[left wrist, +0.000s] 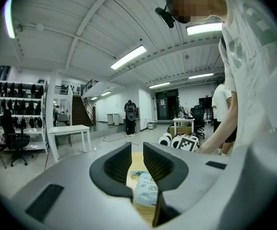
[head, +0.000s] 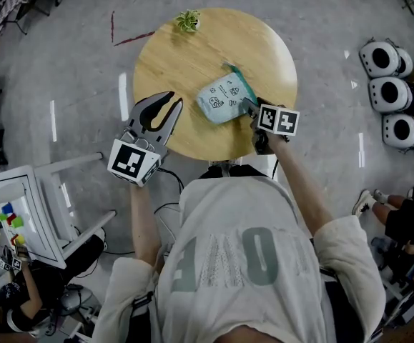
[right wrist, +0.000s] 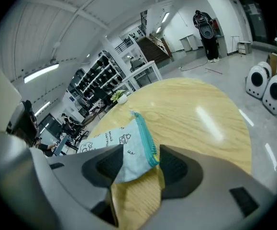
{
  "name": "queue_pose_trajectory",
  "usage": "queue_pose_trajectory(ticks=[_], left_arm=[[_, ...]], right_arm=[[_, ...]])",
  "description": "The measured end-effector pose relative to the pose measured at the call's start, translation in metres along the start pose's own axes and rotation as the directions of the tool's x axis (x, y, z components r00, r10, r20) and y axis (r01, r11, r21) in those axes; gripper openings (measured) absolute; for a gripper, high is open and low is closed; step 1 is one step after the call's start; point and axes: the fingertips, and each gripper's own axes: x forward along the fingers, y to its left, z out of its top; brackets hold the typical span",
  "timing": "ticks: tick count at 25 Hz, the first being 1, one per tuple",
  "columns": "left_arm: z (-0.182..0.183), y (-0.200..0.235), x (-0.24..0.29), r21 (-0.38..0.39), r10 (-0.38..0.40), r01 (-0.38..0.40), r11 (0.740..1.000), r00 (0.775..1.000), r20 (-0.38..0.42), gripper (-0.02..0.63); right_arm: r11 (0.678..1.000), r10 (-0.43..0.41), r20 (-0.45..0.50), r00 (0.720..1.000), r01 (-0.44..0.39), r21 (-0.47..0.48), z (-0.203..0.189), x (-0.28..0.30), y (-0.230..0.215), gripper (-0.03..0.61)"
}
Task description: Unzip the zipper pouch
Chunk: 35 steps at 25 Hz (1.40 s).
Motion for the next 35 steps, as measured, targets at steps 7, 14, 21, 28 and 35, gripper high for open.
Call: queue_pose_trajectory(ticks=[7,14,21,28,35], left_arm=[[0.009,0.007,-0.001,-0.007,0.022,-0.022,1.0,0.999,0.033,0.067],[0.035,0.022,-0.003,-0.015,0.103,-0.102,0.995,0.988,0.118,0.067],[0.083,0.052,-0.002,-0.01,0.39,-0.397,0.918,0.897,0.211,0.041],[0.108,0.024,0.01,-0.011,0.434,-0.448,0.894,0.858,0.275,0.031],[0.081,-0.002,0.019,-0.045,0.403,-0.402,0.914,0.893,0.199,0.028]], right_arm=[[0.996,-0.071,0.056,0.996,0.074,-0.056,0.016,-0.01,-0.007,0.268],[0.965,-0.054,0.254,0.966,0.116,-0.234,0.101,-0.048,0.02,0.268],[0.89,0.046,0.563,0.825,0.223,-0.399,0.192,-0.134,0.094,0.23],[0.821,0.189,0.682,0.706,0.268,-0.505,0.186,-0.192,0.166,0.045],[0.782,0.207,0.666,0.717,0.288,-0.553,0.147,-0.208,0.18,0.031]])
